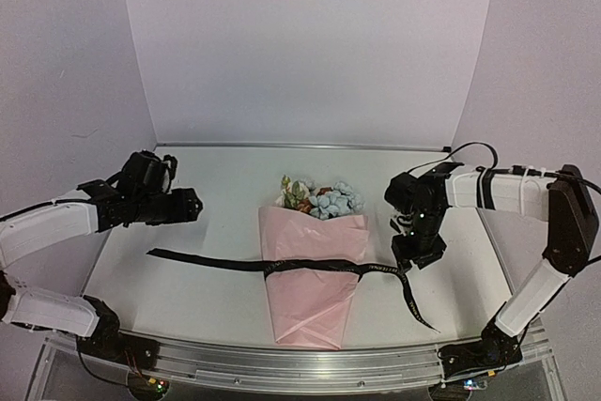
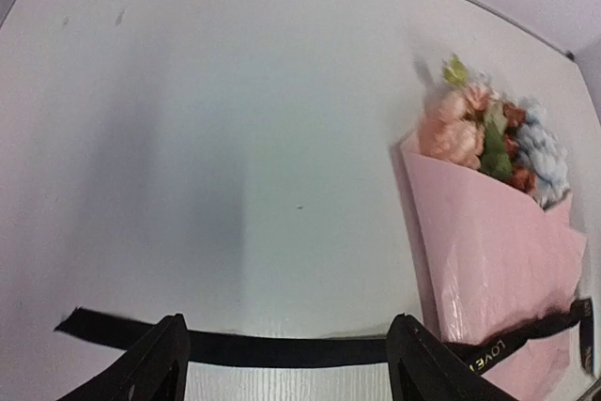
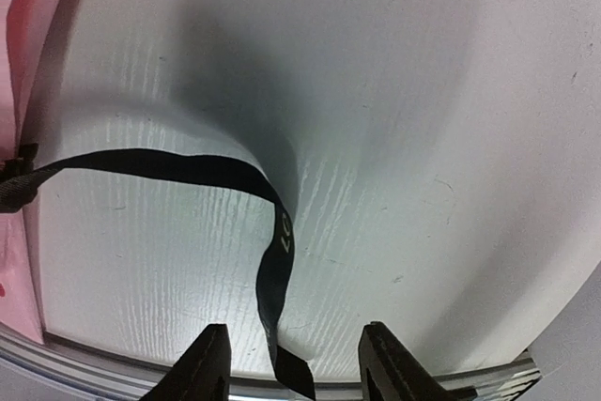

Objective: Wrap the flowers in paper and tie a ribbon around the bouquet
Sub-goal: Cross the ribbon over the folded bouquet.

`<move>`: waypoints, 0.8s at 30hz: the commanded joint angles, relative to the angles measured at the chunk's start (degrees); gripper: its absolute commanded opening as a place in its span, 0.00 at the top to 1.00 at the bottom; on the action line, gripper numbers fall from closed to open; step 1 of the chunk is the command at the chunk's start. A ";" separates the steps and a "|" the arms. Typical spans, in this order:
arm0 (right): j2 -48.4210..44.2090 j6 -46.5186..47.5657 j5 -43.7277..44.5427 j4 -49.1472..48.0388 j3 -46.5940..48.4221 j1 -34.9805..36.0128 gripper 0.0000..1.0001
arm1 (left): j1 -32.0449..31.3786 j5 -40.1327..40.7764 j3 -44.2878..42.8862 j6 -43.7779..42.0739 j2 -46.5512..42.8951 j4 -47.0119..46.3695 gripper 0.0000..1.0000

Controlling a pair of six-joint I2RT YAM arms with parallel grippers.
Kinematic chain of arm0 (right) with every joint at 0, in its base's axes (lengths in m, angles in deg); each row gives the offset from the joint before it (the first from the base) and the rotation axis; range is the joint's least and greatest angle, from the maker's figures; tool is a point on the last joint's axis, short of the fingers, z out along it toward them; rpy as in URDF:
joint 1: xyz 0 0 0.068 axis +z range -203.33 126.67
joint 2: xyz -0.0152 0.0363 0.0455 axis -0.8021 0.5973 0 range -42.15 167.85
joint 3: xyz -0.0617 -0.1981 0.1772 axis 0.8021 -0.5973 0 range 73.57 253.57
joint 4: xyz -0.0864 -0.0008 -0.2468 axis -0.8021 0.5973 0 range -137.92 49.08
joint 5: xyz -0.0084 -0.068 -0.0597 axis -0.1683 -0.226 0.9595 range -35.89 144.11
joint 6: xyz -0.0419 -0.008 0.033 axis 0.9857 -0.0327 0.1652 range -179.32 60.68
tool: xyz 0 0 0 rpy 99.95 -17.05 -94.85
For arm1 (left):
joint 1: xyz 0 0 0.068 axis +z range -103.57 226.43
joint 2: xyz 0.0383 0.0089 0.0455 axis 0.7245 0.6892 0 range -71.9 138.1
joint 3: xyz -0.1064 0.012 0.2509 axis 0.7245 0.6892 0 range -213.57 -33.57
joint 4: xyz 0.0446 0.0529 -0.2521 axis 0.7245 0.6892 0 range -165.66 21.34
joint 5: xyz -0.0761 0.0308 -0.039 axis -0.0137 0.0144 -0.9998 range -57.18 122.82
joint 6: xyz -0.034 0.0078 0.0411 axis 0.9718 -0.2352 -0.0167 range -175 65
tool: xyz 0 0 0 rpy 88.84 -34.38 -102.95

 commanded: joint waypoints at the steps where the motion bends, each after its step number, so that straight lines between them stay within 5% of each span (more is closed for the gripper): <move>1: -4.83 1.91 -2.78 -6.56 -2.17 -0.01 0.46 | -10.10 -7.17 -0.80 -23.42 4.49 -8.14 0.27; 8: -11.77 4.12 -4.93 -23.11 -11.93 0.15 0.39 | -15.58 -15.82 3.08 -46.20 8.36 -15.08 0.26; 15: -15.60 9.80 -6.43 -39.52 -20.39 0.40 0.34 | -19.61 -13.69 2.03 -54.35 18.06 -13.79 0.26; 24: -14.58 17.40 -8.18 -42.14 -20.30 0.68 0.33 | -19.67 -11.18 0.93 -63.82 26.03 -20.51 0.25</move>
